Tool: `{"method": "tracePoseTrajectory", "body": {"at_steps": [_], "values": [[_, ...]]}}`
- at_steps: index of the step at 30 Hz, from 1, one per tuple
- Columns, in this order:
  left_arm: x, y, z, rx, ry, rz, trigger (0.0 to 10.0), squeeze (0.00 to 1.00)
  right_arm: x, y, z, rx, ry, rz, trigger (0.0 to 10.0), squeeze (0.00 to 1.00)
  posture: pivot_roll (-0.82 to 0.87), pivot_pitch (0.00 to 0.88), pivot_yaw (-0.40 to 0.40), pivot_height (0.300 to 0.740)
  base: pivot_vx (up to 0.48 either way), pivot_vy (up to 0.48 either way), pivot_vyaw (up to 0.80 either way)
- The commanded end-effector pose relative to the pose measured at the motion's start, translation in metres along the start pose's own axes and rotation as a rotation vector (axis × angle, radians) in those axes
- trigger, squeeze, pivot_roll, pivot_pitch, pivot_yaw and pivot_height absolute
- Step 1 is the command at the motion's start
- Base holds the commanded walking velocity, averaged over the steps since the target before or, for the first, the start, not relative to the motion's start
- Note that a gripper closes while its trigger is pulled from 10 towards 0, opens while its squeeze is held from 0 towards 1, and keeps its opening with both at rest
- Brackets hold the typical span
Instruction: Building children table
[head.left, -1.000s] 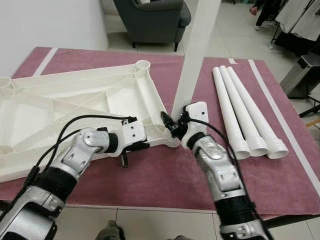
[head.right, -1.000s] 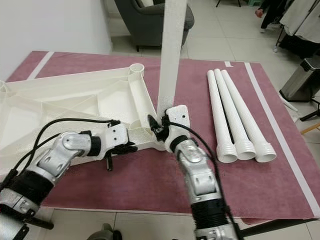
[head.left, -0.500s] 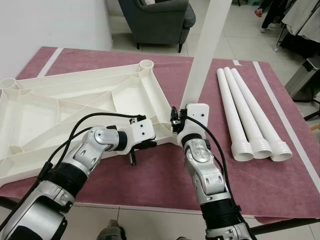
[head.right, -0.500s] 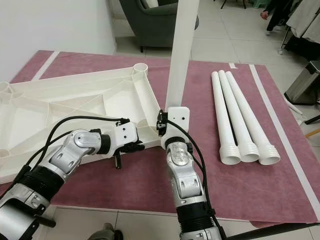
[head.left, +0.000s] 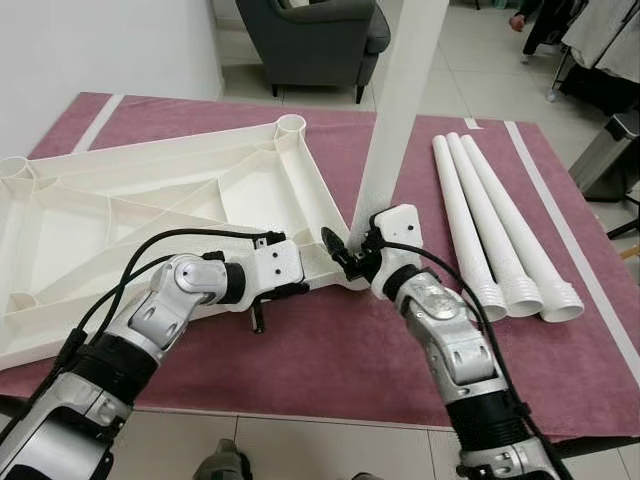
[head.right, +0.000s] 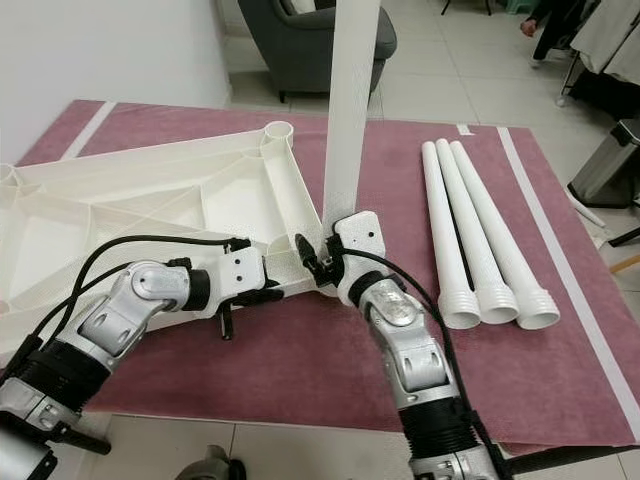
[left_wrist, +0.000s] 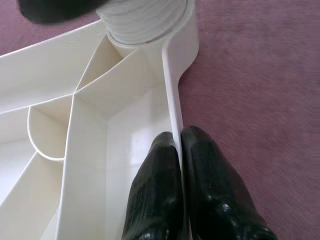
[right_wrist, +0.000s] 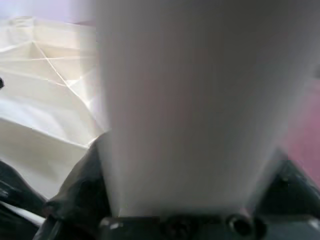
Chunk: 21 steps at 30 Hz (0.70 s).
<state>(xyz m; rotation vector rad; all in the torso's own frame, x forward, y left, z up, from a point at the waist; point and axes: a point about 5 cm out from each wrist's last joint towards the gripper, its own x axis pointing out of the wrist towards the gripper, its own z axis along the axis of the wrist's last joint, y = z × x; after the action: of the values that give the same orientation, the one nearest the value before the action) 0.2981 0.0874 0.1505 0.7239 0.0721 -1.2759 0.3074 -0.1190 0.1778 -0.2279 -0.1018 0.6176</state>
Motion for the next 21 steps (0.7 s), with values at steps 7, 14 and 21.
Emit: {"method": "tracePoseTrajectory", "body": {"at_steps": [7, 14, 21], "values": [[-0.013, -0.025, 0.020, 0.181, -0.077, -0.280, 0.0, 0.00, 0.000, -0.004, 0.005, -0.041, 0.024, 0.271, 10.0, 0.00, 0.14, 0.000, -0.017, 0.740, 0.000, 0.000, 0.00], [-0.011, -0.025, 0.022, 0.179, -0.087, -0.265, 0.0, 0.00, 0.001, 0.009, -0.008, 0.045, 0.056, 0.329, 0.0, 0.00, 0.14, 0.000, -0.020, 0.740, 0.000, 0.000, 0.00], [0.001, -0.019, 0.026, 0.149, -0.108, -0.202, 0.0, 0.00, 0.005, 0.015, -0.022, 0.078, 0.108, 0.165, 0.0, 0.00, 0.14, 0.000, -0.016, 0.740, 0.000, 0.000, 0.00]]}}
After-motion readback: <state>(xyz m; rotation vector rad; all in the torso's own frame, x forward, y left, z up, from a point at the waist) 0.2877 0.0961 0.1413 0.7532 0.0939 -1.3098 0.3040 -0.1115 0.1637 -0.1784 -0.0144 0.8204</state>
